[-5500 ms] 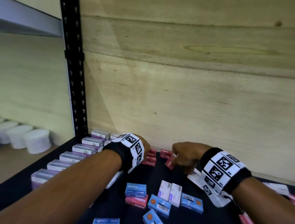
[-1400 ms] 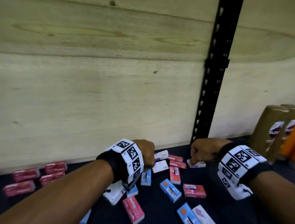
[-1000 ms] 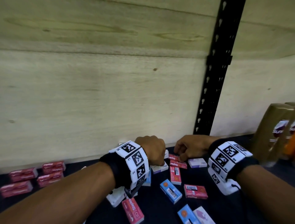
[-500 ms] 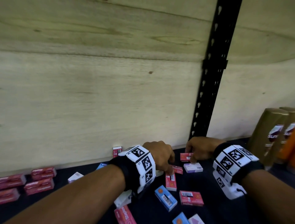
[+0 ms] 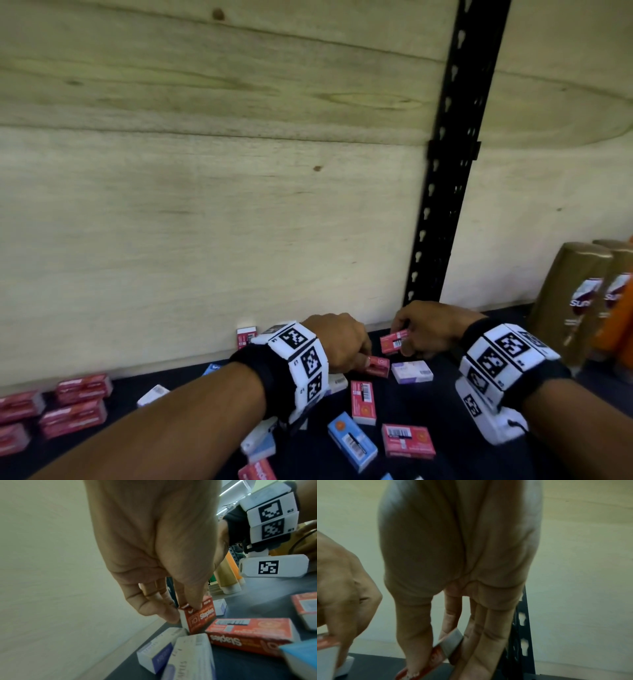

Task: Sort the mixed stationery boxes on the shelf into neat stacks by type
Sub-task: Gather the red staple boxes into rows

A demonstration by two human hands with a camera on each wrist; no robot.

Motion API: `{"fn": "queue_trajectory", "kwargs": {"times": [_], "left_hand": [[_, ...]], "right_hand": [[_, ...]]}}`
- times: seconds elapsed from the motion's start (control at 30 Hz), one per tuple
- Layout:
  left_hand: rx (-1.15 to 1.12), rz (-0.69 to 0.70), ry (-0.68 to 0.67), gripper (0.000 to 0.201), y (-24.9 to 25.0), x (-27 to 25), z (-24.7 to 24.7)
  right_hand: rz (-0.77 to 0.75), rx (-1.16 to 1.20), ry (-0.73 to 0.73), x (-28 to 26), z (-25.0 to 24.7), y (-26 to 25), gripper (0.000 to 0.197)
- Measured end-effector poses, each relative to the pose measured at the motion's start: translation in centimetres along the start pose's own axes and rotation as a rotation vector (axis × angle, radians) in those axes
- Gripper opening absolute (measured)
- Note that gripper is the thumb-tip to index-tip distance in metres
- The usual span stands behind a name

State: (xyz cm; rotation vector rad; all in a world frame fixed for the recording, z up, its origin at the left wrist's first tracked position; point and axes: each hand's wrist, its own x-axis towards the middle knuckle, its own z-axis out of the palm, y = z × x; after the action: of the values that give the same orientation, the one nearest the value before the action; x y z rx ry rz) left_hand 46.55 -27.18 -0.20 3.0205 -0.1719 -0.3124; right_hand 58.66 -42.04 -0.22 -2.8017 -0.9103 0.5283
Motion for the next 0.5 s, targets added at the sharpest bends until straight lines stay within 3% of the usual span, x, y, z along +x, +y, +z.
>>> {"fn": "queue_trajectory", "kwargs": {"times": [0.07,0.27,0.5], "left_hand": [[-0.011,-0.015,0.017,0.028,-0.2,-0.4,-0.4],[-0.027,-0.061,0.027,0.032,-1.9,-3.1,-2.2],[-0.031,-0.163,-0.006,0.029,-5.3,-8.5,-3.3]], "right_hand": [[0.009,0.017,-0.017,-0.1,-0.1,-0.3,0.01],[0.031,0.253,-0.07,-0.6,-0.5,-2.2,0.031],[-0.123,0.293,-0.072,-2.0,-0.2,-6.1,0.045]]}}
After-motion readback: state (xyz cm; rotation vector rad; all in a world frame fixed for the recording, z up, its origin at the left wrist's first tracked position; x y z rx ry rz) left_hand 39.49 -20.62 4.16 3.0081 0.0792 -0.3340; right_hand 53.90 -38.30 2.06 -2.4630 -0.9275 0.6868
